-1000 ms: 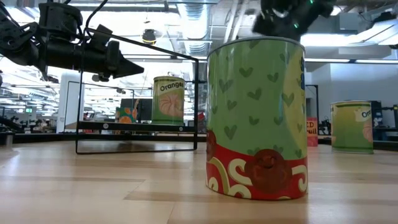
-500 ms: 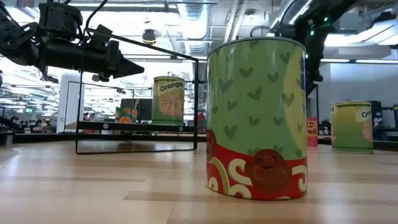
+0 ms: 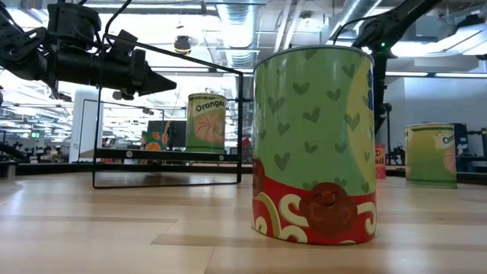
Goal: Pick and place cans onto a shelf
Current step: Put the canned mixed fruits on the shelf
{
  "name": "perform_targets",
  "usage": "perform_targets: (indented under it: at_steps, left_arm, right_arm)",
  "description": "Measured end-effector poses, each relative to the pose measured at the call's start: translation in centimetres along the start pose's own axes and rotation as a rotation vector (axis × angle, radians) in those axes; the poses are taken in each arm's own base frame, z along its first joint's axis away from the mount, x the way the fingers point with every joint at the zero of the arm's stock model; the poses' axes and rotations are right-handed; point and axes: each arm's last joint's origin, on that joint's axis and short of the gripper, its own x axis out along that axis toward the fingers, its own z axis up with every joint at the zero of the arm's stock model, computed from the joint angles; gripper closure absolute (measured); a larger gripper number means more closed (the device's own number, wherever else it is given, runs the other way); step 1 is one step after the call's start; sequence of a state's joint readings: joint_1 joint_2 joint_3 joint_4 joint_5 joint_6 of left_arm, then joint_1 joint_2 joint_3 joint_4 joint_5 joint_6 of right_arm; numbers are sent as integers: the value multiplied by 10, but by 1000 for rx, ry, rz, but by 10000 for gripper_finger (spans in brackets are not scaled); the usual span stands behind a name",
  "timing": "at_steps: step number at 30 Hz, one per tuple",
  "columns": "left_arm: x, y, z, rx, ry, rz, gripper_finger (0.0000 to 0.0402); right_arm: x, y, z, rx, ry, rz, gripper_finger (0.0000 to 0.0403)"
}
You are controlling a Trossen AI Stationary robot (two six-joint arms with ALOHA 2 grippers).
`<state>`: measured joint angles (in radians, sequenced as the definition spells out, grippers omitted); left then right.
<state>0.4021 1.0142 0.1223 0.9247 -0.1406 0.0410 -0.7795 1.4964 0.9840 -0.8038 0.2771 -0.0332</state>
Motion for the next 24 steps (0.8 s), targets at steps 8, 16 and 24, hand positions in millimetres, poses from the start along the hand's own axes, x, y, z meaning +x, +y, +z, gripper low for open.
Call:
perform_targets:
  at_steps: [8, 16, 24]
  left_arm:
    - [0, 0, 0, 0, 0, 0, 401]
    - [0, 0, 0, 0, 0, 1, 401]
    - [0, 0, 0, 0, 0, -6, 401]
  right_arm:
    - [-16, -4, -4, 24, -63, 11, 279]
    - [-13, -12, -5, 47, -53, 1, 228]
    - [-11, -22, -6, 43, -48, 26, 234]
